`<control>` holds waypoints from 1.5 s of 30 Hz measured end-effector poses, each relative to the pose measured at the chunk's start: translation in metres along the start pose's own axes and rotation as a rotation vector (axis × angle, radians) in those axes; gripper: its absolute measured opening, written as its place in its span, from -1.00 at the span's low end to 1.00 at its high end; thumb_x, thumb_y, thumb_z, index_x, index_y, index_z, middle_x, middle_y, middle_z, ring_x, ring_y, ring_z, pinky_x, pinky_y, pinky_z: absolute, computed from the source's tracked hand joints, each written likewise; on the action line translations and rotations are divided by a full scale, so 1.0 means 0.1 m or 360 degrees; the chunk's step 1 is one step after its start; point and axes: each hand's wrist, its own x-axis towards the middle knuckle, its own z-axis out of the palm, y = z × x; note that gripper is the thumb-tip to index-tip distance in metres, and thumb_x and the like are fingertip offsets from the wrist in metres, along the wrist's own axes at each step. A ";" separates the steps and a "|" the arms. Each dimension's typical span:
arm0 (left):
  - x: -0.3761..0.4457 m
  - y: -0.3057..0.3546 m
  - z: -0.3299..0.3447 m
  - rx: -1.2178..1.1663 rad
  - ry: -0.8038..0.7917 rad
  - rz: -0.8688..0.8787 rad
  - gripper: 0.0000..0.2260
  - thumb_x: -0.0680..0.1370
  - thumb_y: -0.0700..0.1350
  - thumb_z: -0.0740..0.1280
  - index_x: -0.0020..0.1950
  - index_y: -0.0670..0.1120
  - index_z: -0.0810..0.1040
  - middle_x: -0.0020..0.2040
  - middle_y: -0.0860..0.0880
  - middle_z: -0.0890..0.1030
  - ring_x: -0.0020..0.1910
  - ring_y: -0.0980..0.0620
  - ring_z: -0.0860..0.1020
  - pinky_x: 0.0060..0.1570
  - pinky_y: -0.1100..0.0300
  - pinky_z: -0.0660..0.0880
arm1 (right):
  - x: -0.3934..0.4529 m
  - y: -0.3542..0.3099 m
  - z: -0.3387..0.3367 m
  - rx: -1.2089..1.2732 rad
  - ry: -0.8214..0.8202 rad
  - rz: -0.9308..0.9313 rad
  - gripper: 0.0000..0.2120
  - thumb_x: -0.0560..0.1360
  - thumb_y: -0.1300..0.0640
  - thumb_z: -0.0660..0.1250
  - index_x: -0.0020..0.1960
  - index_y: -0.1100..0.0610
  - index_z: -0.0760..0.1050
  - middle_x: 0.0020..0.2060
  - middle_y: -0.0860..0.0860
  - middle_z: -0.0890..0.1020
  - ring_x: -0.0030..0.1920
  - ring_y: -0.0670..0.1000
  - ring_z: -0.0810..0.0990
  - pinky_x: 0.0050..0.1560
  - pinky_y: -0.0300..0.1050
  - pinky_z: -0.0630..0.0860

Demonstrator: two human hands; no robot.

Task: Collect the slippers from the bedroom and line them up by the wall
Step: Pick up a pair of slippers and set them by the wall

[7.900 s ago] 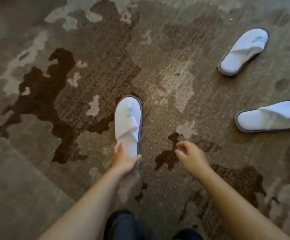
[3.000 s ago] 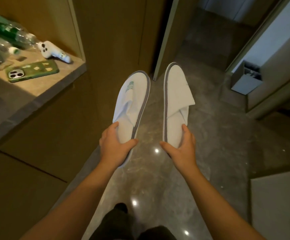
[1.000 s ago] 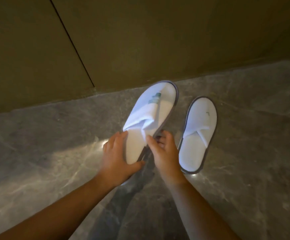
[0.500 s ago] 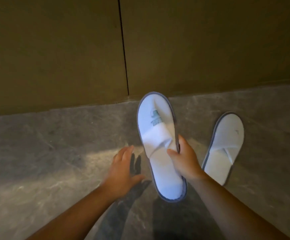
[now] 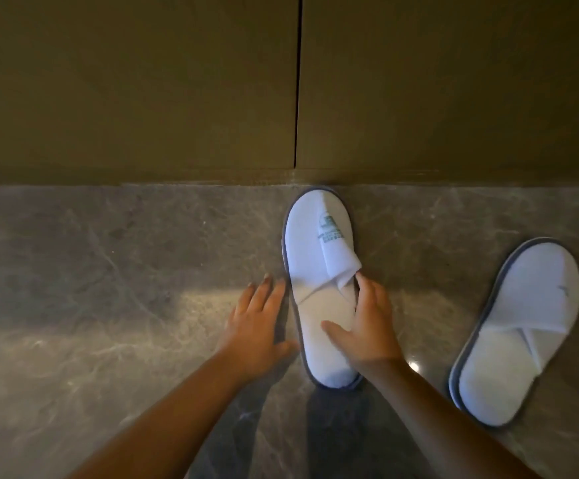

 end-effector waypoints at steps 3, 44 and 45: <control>0.02 0.01 0.11 0.0028 0.0064 0.0091 -0.15 0.37 0.28 0.25 0.42 0.11 -0.26 0.52 0.02 -0.16 0.49 -0.11 -0.17 0.44 -0.10 -0.07 | -0.12 0.20 0.04 -0.0001 -0.0306 -0.0130 -0.07 0.28 -0.08 0.44 0.43 -0.03 -0.08 0.47 0.03 0.06 0.45 0.05 0.07 0.41 -0.10 0.06; 0.01 0.42 0.21 0.0398 0.0030 0.0350 -0.25 0.43 0.22 0.21 0.45 -0.04 -0.08 0.52 -0.13 -0.12 0.49 -0.14 -0.15 0.45 -0.04 -0.08 | -0.77 1.40 -0.44 -0.0466 0.0349 0.0635 -0.14 0.35 -0.20 0.31 0.44 0.01 -0.10 0.45 0.25 0.05 0.39 0.26 0.18 0.31 0.15 0.31; 0.00 0.42 0.20 0.0399 0.0017 0.0345 -0.25 0.42 0.22 0.21 0.45 -0.03 -0.09 0.52 -0.13 -0.13 0.49 -0.13 -0.15 0.44 -0.04 -0.08 | -0.76 1.40 -0.43 -0.0442 0.0370 0.0588 -0.17 0.36 -0.17 0.33 0.44 0.02 -0.06 0.45 0.26 0.06 0.39 0.26 0.19 0.31 0.13 0.31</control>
